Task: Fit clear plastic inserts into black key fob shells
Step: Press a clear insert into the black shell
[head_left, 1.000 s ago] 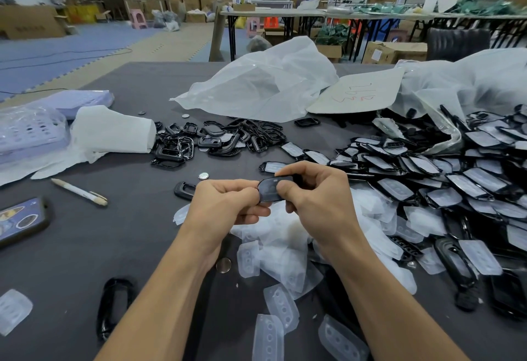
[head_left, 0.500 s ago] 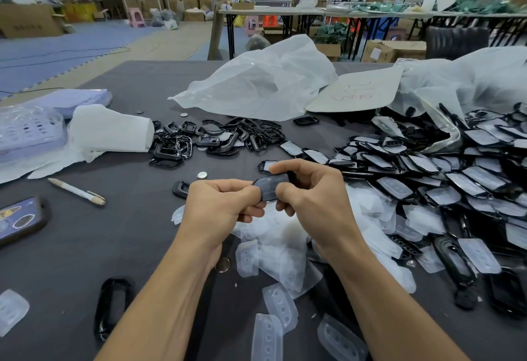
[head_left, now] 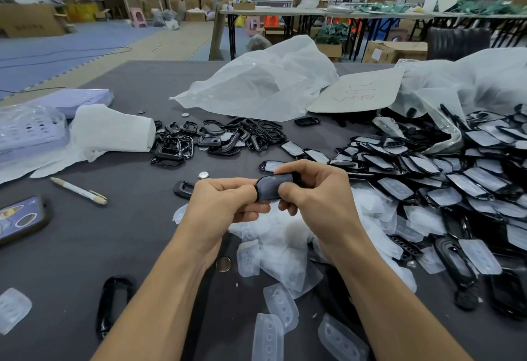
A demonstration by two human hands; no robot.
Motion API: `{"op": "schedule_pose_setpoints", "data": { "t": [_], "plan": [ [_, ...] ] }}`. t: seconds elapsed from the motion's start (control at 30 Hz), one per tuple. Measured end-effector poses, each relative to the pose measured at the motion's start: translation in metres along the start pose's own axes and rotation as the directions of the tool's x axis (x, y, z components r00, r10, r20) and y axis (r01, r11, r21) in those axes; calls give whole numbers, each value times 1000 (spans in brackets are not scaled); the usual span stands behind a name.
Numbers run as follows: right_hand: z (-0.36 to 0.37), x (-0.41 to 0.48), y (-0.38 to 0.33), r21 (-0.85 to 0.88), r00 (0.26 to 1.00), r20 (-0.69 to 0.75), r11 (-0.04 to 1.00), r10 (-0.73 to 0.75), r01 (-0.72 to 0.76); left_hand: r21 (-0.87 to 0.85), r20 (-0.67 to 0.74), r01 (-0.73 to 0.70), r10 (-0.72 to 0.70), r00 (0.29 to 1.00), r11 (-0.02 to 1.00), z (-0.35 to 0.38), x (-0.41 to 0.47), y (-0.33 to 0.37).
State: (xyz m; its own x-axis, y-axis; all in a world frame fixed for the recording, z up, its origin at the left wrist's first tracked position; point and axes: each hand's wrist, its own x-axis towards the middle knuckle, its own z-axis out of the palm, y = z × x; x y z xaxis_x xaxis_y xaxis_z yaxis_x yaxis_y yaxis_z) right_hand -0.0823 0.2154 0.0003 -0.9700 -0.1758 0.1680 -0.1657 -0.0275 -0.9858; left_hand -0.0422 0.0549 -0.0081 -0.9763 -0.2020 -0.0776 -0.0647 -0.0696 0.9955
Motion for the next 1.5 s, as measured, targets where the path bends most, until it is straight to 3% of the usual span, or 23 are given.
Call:
{"op": "schedule_pose_setpoints", "data": {
  "t": [0.2,0.47,0.67,0.9,0.97,1.07,1.13,1.27,1.4,1.5],
  "plan": [
    [0,0,0,4,1000,3,1000,0,0,26,-30,-34,35,999,999,4,-1,-2],
    [1,0,1,86,994,61,992,89,-94,47,-198,-33,41,979,998,7,1,-1],
    [3,0,2,62,997,28,995,76,-77,145,-126,-101,120,985,984,11,-2,-1],
    [7,-3,1,62,992,-2,990,125,-125,177,-144,-187,214,966,966,11,-1,0],
    [6,-4,3,-91,986,-157,994,48,-63,157,-175,-184,211,962,970,11,-1,-1],
    [1,-5,1,-385,920,-340,921,-198,56,146,-233,-175,206,950,974,11,1,-1],
    [1,-6,-1,-446,918,-304,889,-256,100,157,-261,-182,219,940,971,11,0,-1],
    [7,-8,0,-491,950,-219,867,-220,88,203,-287,-215,268,920,955,13,-3,-1],
    [11,-9,3,-461,961,-230,887,-152,30,264,-297,-238,314,902,935,16,-5,0],
    [13,-9,2,-266,980,-193,964,-46,-7,271,-292,-248,325,900,930,16,-6,0]
  ]
}}
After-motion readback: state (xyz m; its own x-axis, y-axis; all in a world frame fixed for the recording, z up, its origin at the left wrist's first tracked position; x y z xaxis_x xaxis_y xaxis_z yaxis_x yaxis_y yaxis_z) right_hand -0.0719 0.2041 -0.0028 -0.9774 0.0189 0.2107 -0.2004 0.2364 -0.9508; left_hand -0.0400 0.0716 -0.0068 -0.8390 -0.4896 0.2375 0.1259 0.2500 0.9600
